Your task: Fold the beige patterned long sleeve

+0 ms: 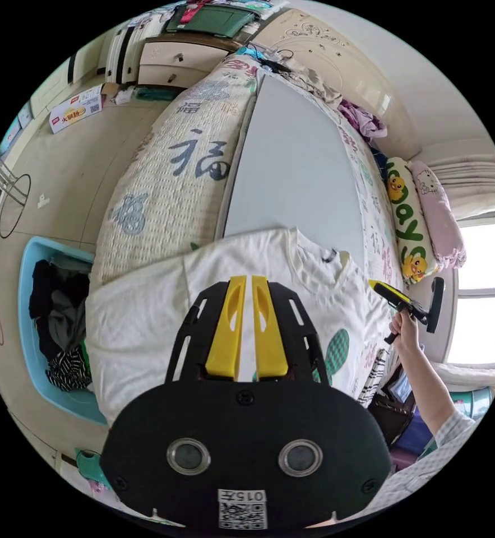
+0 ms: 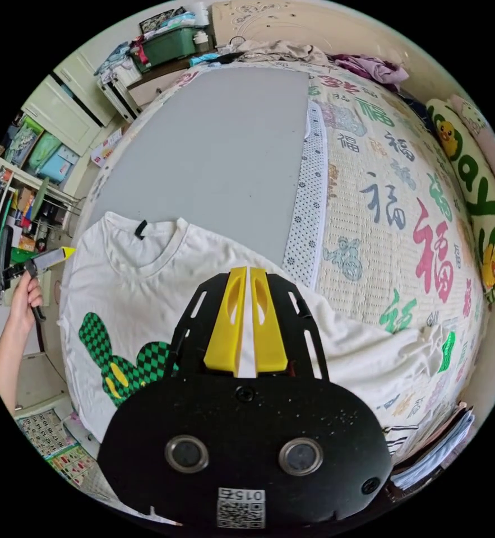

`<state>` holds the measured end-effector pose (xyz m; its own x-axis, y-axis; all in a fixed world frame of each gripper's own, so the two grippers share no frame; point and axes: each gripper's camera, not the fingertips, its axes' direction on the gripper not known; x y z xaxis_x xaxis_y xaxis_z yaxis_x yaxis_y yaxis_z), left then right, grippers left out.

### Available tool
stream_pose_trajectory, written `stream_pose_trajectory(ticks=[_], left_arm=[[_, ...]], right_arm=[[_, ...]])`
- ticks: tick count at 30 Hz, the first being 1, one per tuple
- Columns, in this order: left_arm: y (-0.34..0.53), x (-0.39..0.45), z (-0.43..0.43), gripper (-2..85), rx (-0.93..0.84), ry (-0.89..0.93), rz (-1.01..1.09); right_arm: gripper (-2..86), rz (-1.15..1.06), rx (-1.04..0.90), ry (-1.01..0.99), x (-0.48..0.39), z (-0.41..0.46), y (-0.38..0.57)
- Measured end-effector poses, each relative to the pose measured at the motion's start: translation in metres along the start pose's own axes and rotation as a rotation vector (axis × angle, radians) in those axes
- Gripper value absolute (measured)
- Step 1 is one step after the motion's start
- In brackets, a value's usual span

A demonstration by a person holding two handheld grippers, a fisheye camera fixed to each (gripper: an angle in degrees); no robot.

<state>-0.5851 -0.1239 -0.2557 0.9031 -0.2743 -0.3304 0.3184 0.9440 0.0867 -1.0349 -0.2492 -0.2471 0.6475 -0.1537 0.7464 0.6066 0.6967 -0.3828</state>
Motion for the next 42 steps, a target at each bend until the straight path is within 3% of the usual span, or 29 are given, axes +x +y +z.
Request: stream_pose_trajectory(ticks=[4, 10, 15, 19, 22, 26, 30, 35, 42], left_arm=[[-0.018, 0.008, 0.019, -0.7, 0.002, -0.045, 0.063], [-0.032, 0.007, 0.031, -0.8, 0.036, -0.017, 0.085], [-0.016, -0.002, 0.030, -0.5, 0.045, 0.029, 0.046], [0.048, -0.002, 0.000, 1.0, 0.083, 0.060, 0.125], [0.139, -0.026, -0.014, 3.5, -0.022, -0.018, 0.073], [0.286, -0.079, -0.019, 7.1, -0.243, -0.065, -0.189], [0.388, -0.103, -0.012, 9.4, -0.320, -0.002, -0.439], [0.413, -0.097, 0.020, 8.8, -0.303, 0.068, -0.460], [0.414, -0.074, 0.049, 0.4, -0.393, 0.000, -0.315]], right_arm=[[-0.4, -0.065, 0.025, 0.191, -0.038, 0.038, -0.006], [-0.5, -0.068, 0.084, 0.214, -0.061, 0.074, 0.004], [0.5, -0.012, 0.087, 0.131, -0.057, 0.084, 0.040], [4.1, 0.057, 0.151, -0.192, -0.027, 0.064, 0.156], [5.8, 0.128, 0.002, -0.281, -0.006, 0.086, 0.268], [9.1, 0.294, -0.336, -0.358, 0.007, 0.145, 0.433], [9.9, 0.382, -0.402, -0.323, -0.004, 0.168, 0.521], [11.2, 0.398, -0.541, -0.383, -0.028, 0.233, 0.568], [2.3, 0.357, -0.596, -0.283, -0.059, 0.272, 0.584]])
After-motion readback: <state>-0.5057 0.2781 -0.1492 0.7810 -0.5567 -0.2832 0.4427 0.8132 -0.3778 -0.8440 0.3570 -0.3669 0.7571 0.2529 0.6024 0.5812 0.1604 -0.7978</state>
